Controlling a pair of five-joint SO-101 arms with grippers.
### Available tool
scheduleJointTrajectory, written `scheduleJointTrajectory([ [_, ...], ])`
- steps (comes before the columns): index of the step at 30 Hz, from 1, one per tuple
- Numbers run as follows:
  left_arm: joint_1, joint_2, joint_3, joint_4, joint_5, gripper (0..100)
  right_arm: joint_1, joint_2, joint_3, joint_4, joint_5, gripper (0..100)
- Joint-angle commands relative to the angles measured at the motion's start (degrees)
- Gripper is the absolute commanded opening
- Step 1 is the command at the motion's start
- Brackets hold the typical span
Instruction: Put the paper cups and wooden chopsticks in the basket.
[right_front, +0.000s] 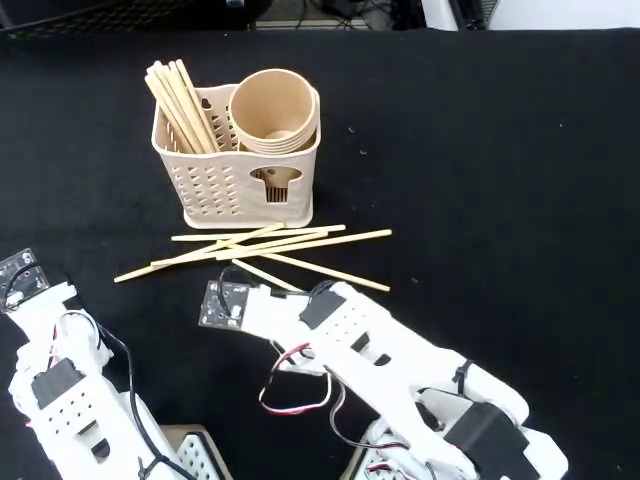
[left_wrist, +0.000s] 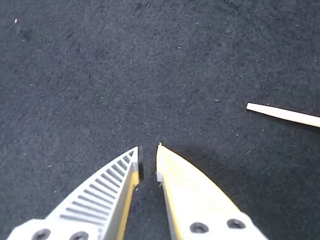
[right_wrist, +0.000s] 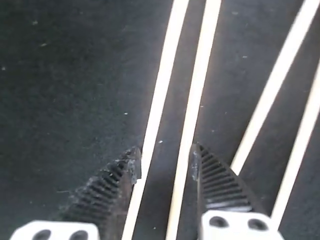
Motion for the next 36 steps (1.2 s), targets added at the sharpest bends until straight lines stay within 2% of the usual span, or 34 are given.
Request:
scheduleJointTrajectory([
  [1,0.31,-0.26,-3.12,-1.14,0.44,8,-0.62,0.13,0.31,0.44,-2.11,25.4],
  [3,0.31,-0.26,-3.12,-1.14,0.44,8,-0.62,0.22,0.31,0.44,-1.93,26.2],
  [9,0.31,-0.26,-3.12,-1.14,0.44,8,-0.88,0.22,0.4,0.7,-1.76,19.0],
  [15,0.31,-0.26,-3.12,-1.14,0.44,8,-0.88,0.22,0.48,0.97,-2.02,0.8],
  [28,0.31,-0.26,-3.12,-1.23,0.44,8,-0.88,0.22,0.48,1.14,-2.2,1.7],
  [33,0.31,-0.26,-3.12,-1.23,0.44,8,-0.88,0.31,0.66,4.22,-1.93,17.2],
  [36,0.31,-0.26,-3.12,-1.23,0.44,8,-0.88,0.31,1.63,3.96,-1.85,18.0],
])
